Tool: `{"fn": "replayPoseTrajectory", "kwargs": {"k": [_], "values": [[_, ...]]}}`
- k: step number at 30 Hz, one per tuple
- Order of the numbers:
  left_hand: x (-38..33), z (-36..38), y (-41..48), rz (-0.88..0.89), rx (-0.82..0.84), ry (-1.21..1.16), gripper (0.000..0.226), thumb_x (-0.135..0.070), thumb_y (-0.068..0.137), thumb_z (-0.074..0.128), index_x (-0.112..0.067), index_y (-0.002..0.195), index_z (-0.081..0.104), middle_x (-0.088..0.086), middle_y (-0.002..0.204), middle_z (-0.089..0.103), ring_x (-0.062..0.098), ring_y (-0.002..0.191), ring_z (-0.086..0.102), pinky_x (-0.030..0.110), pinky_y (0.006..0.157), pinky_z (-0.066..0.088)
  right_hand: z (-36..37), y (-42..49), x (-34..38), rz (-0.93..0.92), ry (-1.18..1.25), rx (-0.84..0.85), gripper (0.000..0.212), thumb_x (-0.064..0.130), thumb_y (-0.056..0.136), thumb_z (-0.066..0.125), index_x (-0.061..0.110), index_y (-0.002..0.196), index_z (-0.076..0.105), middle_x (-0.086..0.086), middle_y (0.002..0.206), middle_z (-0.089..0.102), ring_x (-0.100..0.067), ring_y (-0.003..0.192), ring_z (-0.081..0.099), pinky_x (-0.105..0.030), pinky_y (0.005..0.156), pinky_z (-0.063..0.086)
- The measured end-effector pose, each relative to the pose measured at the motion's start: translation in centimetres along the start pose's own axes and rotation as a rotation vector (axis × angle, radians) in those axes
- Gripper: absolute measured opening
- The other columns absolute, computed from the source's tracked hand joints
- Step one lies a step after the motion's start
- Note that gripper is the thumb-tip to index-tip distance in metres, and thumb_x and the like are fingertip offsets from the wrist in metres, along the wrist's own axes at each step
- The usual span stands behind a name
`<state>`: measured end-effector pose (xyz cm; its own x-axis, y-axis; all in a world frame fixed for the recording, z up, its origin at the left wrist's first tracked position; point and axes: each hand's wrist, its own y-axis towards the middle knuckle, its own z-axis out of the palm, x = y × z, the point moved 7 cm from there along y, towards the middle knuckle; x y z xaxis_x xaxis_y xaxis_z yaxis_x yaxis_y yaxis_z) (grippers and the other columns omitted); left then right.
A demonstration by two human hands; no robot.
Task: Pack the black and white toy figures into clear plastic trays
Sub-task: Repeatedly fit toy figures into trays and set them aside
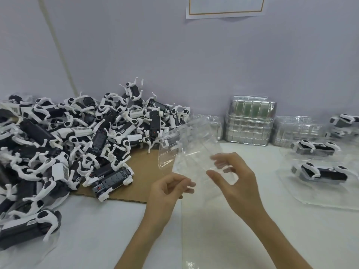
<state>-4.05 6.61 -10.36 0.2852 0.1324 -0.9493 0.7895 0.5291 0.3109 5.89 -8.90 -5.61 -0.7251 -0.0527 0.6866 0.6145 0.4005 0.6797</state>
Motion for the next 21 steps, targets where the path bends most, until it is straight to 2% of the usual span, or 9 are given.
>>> {"fn": "replayPoseTrajectory", "kwargs": {"k": [3,5,7,9,12,14,16,18,21], "values": [[0.7,-0.6,0.1,-0.044,-0.040,-0.025,0.015,-0.006,0.099,0.054,-0.013,0.095,0.067,0.004,0.094,0.077,0.023,0.086,0.074,0.016,0.066,0.050,-2.4,0.6,-0.4,0.008,-0.014,-0.186,0.037,0.008,0.082,0.077,0.022,0.114,0.065,0.008,0.094,0.067,-0.012,0.090,0.064,-0.021,0.084,0.048],[0.9,-1.0,0.1,-0.072,-0.068,-0.066,0.020,-0.002,0.101,0.047,-0.011,0.100,0.065,0.004,0.097,0.076,0.023,0.088,0.074,0.019,0.067,0.052,-4.2,0.8,-0.8,-0.001,-0.071,-0.285,0.045,0.003,0.083,0.075,0.020,0.123,0.062,0.009,0.097,0.067,-0.008,0.094,0.064,-0.022,0.090,0.046],[1.0,-1.4,0.2,-0.091,-0.122,-0.116,0.019,-0.004,0.102,0.046,-0.009,0.102,0.064,0.005,0.097,0.076,0.023,0.086,0.074,0.020,0.067,0.054,-5.5,1.0,-1.1,-0.014,-0.176,-0.337,0.050,-0.004,0.084,0.071,0.019,0.127,0.061,0.009,0.100,0.068,-0.009,0.100,0.062,-0.028,0.097,0.043],[1.1,-2.0,0.2,-0.102,-0.193,-0.150,0.016,-0.007,0.102,0.048,-0.006,0.102,0.064,0.006,0.095,0.076,0.022,0.082,0.074,0.019,0.064,0.054,-6.0,1.2,-1.4,-0.039,-0.302,-0.334,0.054,-0.011,0.083,0.066,0.019,0.128,0.063,0.010,0.101,0.067,-0.009,0.102,0.058,-0.032,0.099,0.041],[1.1,-2.8,0.3,-0.092,-0.278,-0.178,0.016,-0.008,0.102,0.048,-0.007,0.097,0.063,0.003,0.089,0.076,0.018,0.074,0.073,0.017,0.060,0.053,-6.0,1.4,-2.6,-0.022,-0.488,-0.229,0.059,-0.017,0.079,0.062,0.019,0.125,0.066,0.009,0.102,0.067,-0.021,0.102,0.060,-0.050,0.101,0.041],[1.0,-3.2,0.3,-0.084,-0.316,-0.200,0.017,-0.007,0.102,0.047,-0.008,0.095,0.063,0.002,0.086,0.076,0.014,0.070,0.072,0.016,0.059,0.053,-5.8,1.3,-3.9,0.053,-0.577,-0.150,0.058,-0.015,0.078,0.063,0.020,0.125,0.067,0.003,0.110,0.068,-0.029,0.108,0.061,-0.049,0.105,0.036],[0.8,-3.6,0.3,-0.075,-0.348,-0.214,0.017,-0.006,0.102,0.047,-0.008,0.094,0.062,-0.002,0.082,0.076,0.010,0.067,0.071,0.015,0.057,0.052,-5.7,1.2,-4.6,0.111,-0.620,-0.124,0.058,-0.010,0.079,0.066,0.020,0.128,0.065,-0.002,0.122,0.065,-0.029,0.114,0.057,-0.044,0.105,0.032],[0.7,-3.9,0.3,-0.070,-0.381,-0.221,0.016,-0.006,0.102,0.048,-0.009,0.093,0.061,-0.004,0.080,0.076,0.006,0.063,0.069,0.015,0.054,0.051,-5.4,1.1,-4.1,0.095,-0.577,-0.148,0.053,-0.007,0.078,0.068,0.021,0.122,0.067,0.002,0.114,0.064,-0.022,0.108,0.058,-0.036,0.098,0.038],[0.8,-4.2,0.1,-0.078,-0.428,-0.204,0.016,-0.009,0.102,0.048,-0.011,0.094,0.062,-0.005,0.079,0.076,0.005,0.061,0.068,0.020,0.054,0.051,-4.5,0.9,-4.1,0.186,-0.393,-0.104,0.030,0.007,0.084,0.068,0.035,0.094,0.067,0.014,0.078,0.063,-0.006,0.074,0.060,-0.029,0.073,0.049]]}}
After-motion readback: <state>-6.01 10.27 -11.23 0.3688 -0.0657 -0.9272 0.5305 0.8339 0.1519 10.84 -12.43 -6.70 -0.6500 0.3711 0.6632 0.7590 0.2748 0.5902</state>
